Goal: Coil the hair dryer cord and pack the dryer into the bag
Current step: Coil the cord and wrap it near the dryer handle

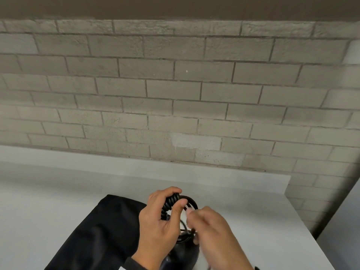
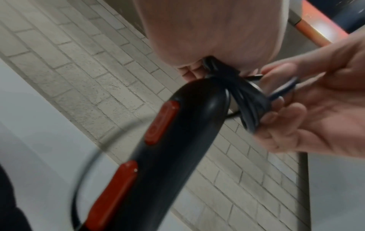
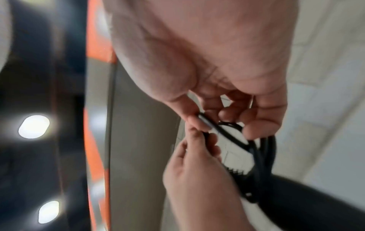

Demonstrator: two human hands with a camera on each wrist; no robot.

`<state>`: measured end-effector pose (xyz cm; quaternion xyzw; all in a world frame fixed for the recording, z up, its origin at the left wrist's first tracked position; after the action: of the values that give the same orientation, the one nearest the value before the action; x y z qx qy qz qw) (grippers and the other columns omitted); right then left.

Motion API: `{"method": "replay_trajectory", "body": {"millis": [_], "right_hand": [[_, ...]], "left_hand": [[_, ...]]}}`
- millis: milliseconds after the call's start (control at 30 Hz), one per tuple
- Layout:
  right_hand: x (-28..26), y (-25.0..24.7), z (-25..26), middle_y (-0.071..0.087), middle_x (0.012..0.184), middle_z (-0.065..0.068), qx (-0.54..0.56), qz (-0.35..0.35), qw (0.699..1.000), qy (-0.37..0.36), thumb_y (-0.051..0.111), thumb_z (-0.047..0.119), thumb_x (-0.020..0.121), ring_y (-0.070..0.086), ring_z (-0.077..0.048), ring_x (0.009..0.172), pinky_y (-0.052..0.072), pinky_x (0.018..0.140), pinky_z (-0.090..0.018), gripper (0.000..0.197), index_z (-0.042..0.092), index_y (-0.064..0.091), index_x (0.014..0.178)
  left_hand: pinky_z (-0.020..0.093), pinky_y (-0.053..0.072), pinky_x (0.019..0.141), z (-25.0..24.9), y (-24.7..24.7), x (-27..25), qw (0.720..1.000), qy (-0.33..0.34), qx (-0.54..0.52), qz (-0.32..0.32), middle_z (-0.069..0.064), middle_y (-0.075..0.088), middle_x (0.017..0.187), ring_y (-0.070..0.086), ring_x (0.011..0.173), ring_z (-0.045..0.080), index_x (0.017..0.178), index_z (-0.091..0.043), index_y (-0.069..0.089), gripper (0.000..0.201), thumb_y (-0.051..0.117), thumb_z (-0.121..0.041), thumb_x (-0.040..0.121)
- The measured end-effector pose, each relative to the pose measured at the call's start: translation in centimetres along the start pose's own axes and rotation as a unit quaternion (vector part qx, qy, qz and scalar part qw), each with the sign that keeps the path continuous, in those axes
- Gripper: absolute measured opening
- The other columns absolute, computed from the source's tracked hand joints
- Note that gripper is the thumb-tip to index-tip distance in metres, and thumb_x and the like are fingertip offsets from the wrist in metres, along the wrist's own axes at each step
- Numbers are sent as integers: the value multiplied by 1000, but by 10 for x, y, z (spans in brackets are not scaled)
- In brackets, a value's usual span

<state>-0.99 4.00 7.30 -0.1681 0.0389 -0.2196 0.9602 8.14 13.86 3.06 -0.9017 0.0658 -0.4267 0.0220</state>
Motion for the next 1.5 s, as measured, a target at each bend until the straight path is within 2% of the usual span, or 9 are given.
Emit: {"method": "replay_trajectory", "body": {"millis": [200, 433, 533, 767, 1000, 1167, 1300, 1400, 1500], "right_hand": [[-4, -17, -5, 60, 71, 2, 175, 110, 978, -12, 72, 28, 74, 59, -10, 69, 49, 76, -25, 16, 15, 64, 69], [-10, -9, -30, 71, 81, -17, 167, -7, 985, -35, 67, -6, 83, 72, -29, 79, 59, 77, -31, 25, 17, 70, 72], [-12, -13, -26, 71, 75, -23, 270, 15, 963, 6, 74, 4, 78, 72, -33, 74, 58, 66, -31, 5, 7, 71, 82], [-20, -22, -30, 35, 46, -9, 521, 86, 838, 139, 67, 37, 87, 43, -22, 38, 38, 39, -27, 53, -10, 63, 62], [-28, -1, -75, 58, 68, -16, 352, 39, 933, -61, 101, 33, 31, 63, -27, 69, 51, 64, -26, 51, 10, 74, 67], [-31, 9, -93, 71, 84, -31, 357, -20, 926, -122, 95, 26, 49, 71, -42, 89, 59, 74, -34, 35, 20, 61, 53], [-22, -4, -95, 63, 89, -37, 564, 126, 799, -165, 58, 3, 94, 65, -50, 92, 52, 87, -50, 13, 10, 62, 104], [-25, -29, -115, 55, 104, -21, 549, 43, 831, -81, 7, -2, 104, 60, -31, 93, 45, 91, -37, 39, -14, 25, 137], [-24, -25, -121, 62, 79, -5, 395, 137, 906, -60, 55, 30, 97, 60, -9, 67, 46, 66, -16, 48, -9, 50, 125]], "left_hand": [[13, 50, 74, 8, -3, 7, 1000, 1, 20, -1, -18, 67, 98, 68, 87, 9, 105, -42, 62, 26, 53, -62, 91], [20, 52, 74, 10, -8, 8, 999, 25, 28, 34, -21, 63, 101, 67, 87, 14, 112, -49, 55, 25, 55, -61, 90], [20, 50, 76, 13, -8, 9, 998, 25, 48, 38, -24, 61, 103, 65, 90, 11, 112, -47, 55, 23, 51, -59, 93], [14, 44, 78, 14, -7, 9, 995, 39, 68, 55, -24, 59, 102, 57, 91, 5, 111, -36, 56, 26, 46, -55, 97], [11, 47, 78, 15, -7, 11, 997, 14, 49, 53, -23, 61, 106, 63, 92, 4, 112, -36, 56, 26, 48, -54, 96], [9, 45, 78, 8, -4, 8, 997, 22, 43, 65, -23, 60, 105, 62, 91, 3, 112, -34, 57, 26, 47, -52, 96], [8, 45, 78, 11, -6, 9, 998, 12, 33, 59, -20, 61, 103, 62, 91, 3, 112, -31, 58, 24, 53, -48, 95], [7, 44, 78, 18, -10, 11, 999, 3, 29, 41, -17, 64, 97, 63, 89, 2, 110, -26, 61, 20, 58, -34, 92], [5, 43, 78, 18, -11, 12, 999, 9, 30, 39, -11, 65, 97, 63, 89, 0, 110, -22, 61, 21, 57, -31, 91]]}}
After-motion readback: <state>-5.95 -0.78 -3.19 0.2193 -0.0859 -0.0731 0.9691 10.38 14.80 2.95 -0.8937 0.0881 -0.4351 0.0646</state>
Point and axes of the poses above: each hand's wrist, its own x-axis towards the middle knuckle, its own y-axis out of the palm, z = x × y, the point moved 1 cm from there along x, towards the middle knuckle
